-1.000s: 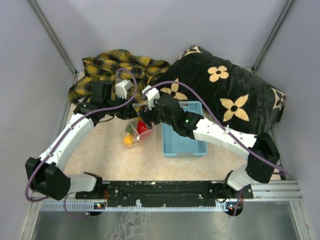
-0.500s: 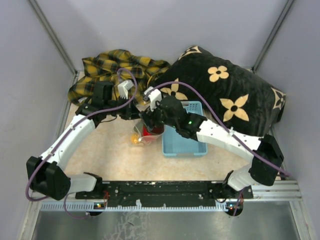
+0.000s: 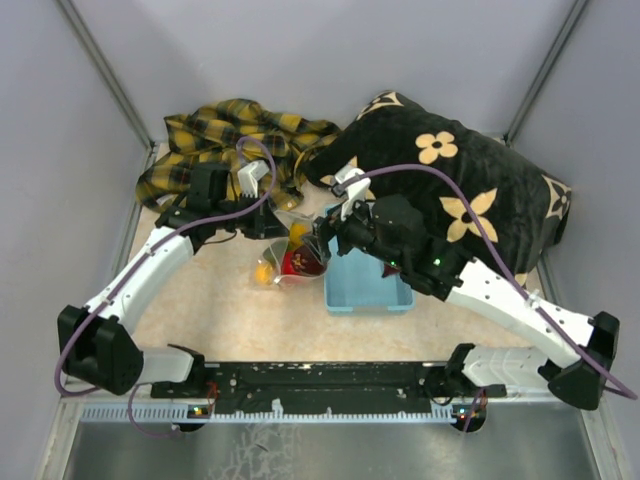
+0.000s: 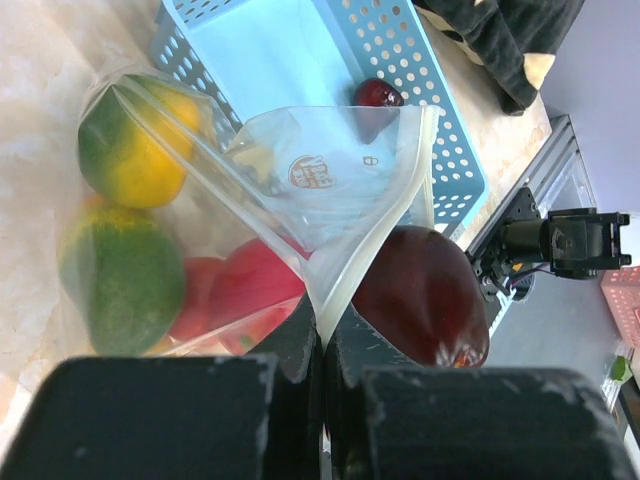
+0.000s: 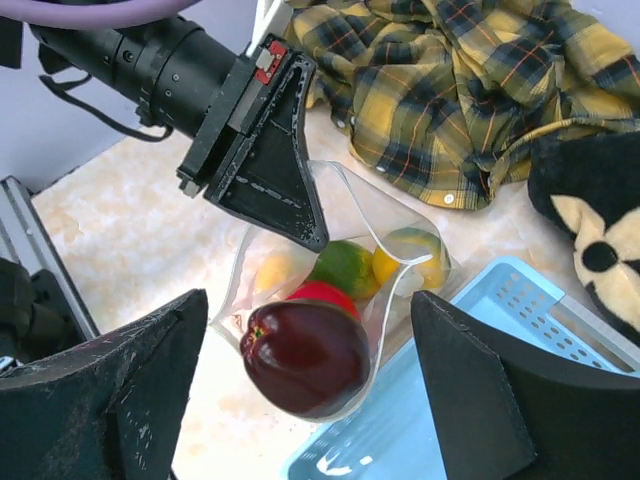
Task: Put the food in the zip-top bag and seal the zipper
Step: Place the fake fruit in the zipper food storage bag.
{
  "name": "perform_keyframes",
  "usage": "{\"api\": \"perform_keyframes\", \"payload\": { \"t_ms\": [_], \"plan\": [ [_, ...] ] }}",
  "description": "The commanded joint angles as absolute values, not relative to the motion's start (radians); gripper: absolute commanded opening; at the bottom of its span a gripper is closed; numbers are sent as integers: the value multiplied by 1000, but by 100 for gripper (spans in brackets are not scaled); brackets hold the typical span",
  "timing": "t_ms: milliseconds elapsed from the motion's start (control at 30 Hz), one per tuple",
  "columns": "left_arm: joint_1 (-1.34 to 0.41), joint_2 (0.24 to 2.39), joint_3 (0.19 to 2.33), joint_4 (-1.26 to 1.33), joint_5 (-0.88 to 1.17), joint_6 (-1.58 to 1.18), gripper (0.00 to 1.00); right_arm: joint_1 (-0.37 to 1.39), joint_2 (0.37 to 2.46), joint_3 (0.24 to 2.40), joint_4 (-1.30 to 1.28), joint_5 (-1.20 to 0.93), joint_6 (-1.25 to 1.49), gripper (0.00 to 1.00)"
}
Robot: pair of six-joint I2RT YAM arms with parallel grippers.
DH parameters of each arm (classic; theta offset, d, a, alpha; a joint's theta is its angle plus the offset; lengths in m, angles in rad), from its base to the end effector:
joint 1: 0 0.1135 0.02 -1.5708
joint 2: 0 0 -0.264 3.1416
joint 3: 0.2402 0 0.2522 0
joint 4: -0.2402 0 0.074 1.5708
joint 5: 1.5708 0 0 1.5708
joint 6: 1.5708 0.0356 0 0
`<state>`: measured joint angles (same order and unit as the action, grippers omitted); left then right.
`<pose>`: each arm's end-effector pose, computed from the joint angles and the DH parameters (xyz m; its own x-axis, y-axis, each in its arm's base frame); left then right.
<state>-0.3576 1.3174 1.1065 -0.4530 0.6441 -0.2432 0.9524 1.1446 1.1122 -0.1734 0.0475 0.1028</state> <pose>0.2610 -0.1203 0.3133 -0.7343 0.0688 -0.6753 0.5627 0.6183 -0.5488 0.1549 0.2148 0.3835 -0.1986 -0.1023 -0.9747 -0.7706 0.6308 0.0908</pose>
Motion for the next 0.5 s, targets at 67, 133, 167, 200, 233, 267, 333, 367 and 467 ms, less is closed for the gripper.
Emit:
{"api": "perform_keyframes", "payload": {
  "t_ms": [67,133,167,200,233,267,333,367,467],
  "plan": [
    [-359,1320,1103,-420,664,-247,0,910,1083,1020,-237,79,209,77],
    [-359,1321,1103,-420,665,-246,0,901,1072,978,-242,66,253,71],
    [-358,1322,1102,-420,667,-247,0,901,1069,959,-242,48,274,69],
    [-359,1322,1103,-420,668,-247,0,901,1068,941,-238,26,293,66],
    [-359,1323,1103,-420,668,-247,0,901,1067,923,-231,7,315,64],
    [-359,1322,1103,-420,669,-247,0,900,1067,903,-223,-7,335,64],
    [-358,1322,1103,-420,669,-247,0,900,1068,863,-196,-38,374,63],
    [-357,1322,1103,-420,669,-247,0,900,1069,845,-179,-46,393,63],
    [-357,1319,1103,-420,673,-245,0,901,1071,790,-114,-25,442,64]
  ]
}}
